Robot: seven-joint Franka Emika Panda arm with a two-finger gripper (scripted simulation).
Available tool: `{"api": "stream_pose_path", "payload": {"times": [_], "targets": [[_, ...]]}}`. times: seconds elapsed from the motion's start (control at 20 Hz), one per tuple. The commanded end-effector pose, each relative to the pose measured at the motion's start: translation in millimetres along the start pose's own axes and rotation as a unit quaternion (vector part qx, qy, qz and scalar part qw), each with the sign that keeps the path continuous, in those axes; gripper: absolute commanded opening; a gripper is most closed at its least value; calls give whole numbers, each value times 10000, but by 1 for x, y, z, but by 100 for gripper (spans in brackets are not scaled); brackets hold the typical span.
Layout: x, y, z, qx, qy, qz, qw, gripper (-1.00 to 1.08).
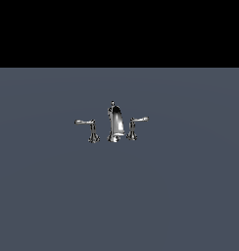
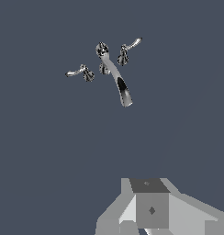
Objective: Turn on the faucet by rotating a designated handle.
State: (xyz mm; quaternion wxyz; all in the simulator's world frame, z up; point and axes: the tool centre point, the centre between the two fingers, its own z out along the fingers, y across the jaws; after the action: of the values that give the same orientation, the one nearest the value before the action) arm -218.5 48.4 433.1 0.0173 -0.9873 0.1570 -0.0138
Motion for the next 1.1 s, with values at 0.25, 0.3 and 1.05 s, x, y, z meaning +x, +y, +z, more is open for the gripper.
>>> {"api": "stream_pose_path", "payload": {"times": [0.25,0.3,1.05], "targets": [[14,-38,45,-19,-3,746,9972,-100],[17,-43,51,-22,-4,844,9964,-100],[62,-108,136,-46,-16,2231,9748,-100]]}}
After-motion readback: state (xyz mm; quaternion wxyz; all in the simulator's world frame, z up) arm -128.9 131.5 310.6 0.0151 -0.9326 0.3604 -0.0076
